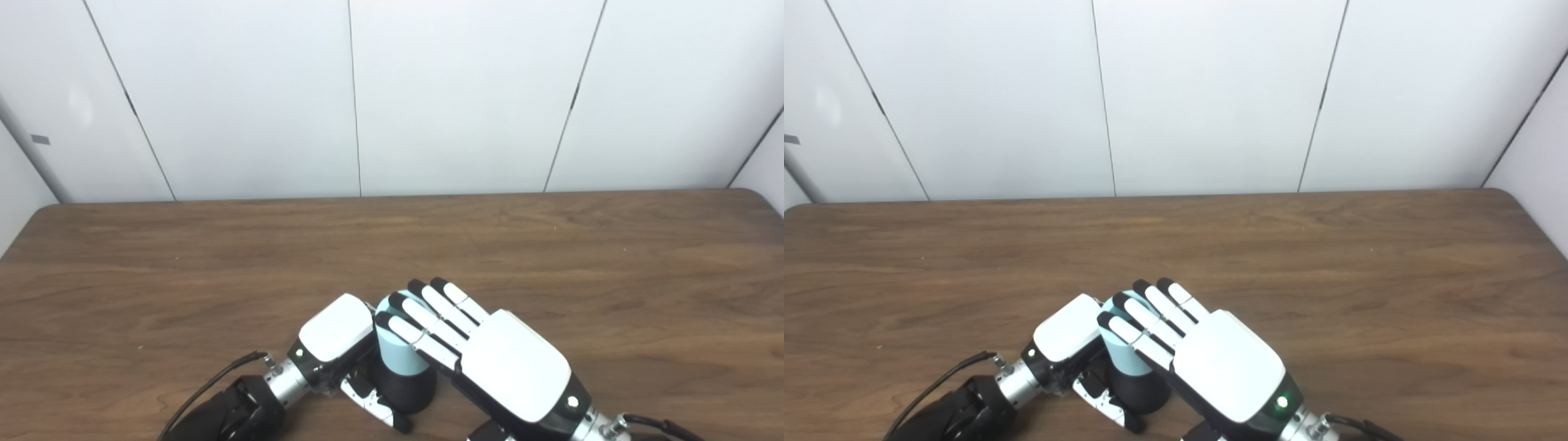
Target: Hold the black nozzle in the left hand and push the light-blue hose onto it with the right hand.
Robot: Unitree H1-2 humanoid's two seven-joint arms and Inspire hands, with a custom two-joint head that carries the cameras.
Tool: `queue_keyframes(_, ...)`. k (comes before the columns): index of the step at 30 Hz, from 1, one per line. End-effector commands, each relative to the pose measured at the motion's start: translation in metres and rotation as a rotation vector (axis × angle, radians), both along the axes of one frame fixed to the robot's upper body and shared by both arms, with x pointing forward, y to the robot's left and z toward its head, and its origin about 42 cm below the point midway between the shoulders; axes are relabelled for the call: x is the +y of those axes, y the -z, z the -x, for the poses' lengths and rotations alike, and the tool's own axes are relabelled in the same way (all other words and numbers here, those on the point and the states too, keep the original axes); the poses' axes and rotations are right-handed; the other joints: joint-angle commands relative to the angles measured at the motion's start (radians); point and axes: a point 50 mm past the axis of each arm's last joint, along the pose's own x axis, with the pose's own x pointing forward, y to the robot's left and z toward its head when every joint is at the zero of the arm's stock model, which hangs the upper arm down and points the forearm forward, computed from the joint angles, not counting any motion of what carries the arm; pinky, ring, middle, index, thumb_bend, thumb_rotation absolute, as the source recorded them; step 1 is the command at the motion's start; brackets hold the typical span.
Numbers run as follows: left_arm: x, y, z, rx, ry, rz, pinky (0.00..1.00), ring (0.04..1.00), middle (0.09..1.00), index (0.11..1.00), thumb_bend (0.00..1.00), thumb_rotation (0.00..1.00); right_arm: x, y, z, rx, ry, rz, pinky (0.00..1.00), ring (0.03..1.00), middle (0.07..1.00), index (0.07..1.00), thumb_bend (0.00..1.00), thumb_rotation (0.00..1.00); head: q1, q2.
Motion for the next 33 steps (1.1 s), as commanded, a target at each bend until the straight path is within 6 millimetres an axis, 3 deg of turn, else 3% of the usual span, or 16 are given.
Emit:
queue_keyframes(1, -0.0106, 0.0835, 0.073, 0.292, 0.018, -0.079, 0.25, 0.321, 0.432, 0.524, 0.52, 0.0, -0.0049, 0.0285, 0.013, 0.15, -0.031, 0.162, 1.0, 0.966, 0.952, 0.913, 0.76, 0.8, -0.001, 0.001)
queue_keyframes(23, -0.0099, 0.0836, 0.0738, 0.293, 0.019, -0.069, 0.24, 0.324, 0.433, 0.519, 0.52, 0.0, -0.0055, 0.0335, 0.012, 0.204, -0.01, 0.183, 0.96, 0.949, 0.956, 0.906, 0.8, 0.8, -0.001, 0.004)
queue_keyframes(29, -0.0099, 0.0846, 0.0735, 0.293, 0.018, -0.068, 0.24, 0.315, 0.436, 0.52, 0.52, 0.0, -0.0055, 0.0368, 0.0123, 0.223, -0.015, 0.184, 0.94, 0.947, 0.949, 0.899, 0.78, 0.84, -0.001, 0.004)
queue_keyframes(33, -0.0101, 0.0847, 0.0736, 0.296, 0.02, -0.073, 0.23, 0.304, 0.426, 0.523, 0.52, 0.0, -0.0051, 0.0378, 0.0129, 0.24, -0.02, 0.181, 0.94, 0.951, 0.949, 0.895, 0.77, 0.92, 0.001, 0.004)
